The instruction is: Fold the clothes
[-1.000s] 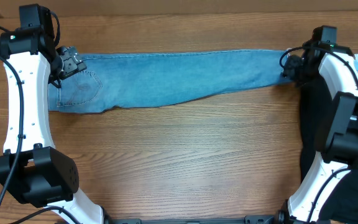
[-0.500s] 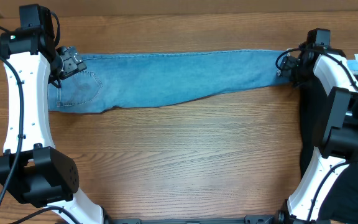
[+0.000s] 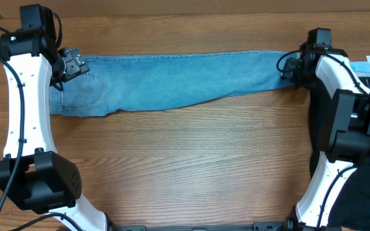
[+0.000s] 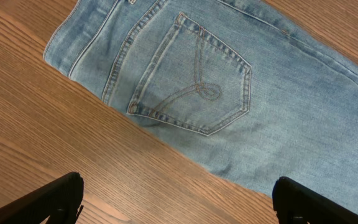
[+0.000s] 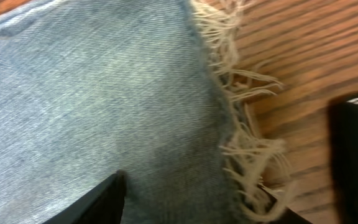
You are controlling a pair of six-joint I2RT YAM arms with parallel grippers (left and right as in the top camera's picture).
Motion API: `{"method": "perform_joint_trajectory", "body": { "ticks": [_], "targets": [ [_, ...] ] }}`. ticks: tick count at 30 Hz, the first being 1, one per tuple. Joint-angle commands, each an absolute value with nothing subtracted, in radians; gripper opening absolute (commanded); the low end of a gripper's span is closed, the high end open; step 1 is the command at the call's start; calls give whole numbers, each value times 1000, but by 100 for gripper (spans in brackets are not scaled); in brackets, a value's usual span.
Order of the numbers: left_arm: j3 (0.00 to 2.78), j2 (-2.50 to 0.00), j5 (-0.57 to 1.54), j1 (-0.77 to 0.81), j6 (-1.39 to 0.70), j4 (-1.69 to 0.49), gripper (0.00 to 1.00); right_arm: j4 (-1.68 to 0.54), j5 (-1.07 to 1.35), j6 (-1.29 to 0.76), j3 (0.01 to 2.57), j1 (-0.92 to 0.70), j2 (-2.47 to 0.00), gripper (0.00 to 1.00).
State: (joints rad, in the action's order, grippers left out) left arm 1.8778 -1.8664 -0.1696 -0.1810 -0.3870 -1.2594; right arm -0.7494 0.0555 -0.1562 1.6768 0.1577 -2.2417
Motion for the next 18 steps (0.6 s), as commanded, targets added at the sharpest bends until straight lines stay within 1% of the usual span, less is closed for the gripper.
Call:
{"method": "perform_joint_trajectory", "body": {
  "ticks": [1,2,3,4,7,10,18],
  "targets": [
    [1876,-1870,-183,-183,-389,-1258,100,-756,106,-160,1667,142,-2289,45],
    [1876,-1870,-183,-183,-389,-1258,100,-756,104,-160,1667,142,-2290,39],
    [1876,-1870,-183,-183,-389,-1258,100,-757,95,-160,1666,142,-2289,19],
    [1876,-1870,-183,-183,-389,-1258,100,-754,79,-161,1666,149,-2289,4],
    [1876,-1870,-183,-183,-389,-1258,100,-756,15,-155,1686,157,-2289,4],
    [1876,-1870,-183,-183,-389,-1258,100,-769,16,-153,1703,165,-2275,4],
    [1876,-1870,-183,-183,-389,-1258,100,-801,11,-126,1703,242,-2116,4]
  ]
}}
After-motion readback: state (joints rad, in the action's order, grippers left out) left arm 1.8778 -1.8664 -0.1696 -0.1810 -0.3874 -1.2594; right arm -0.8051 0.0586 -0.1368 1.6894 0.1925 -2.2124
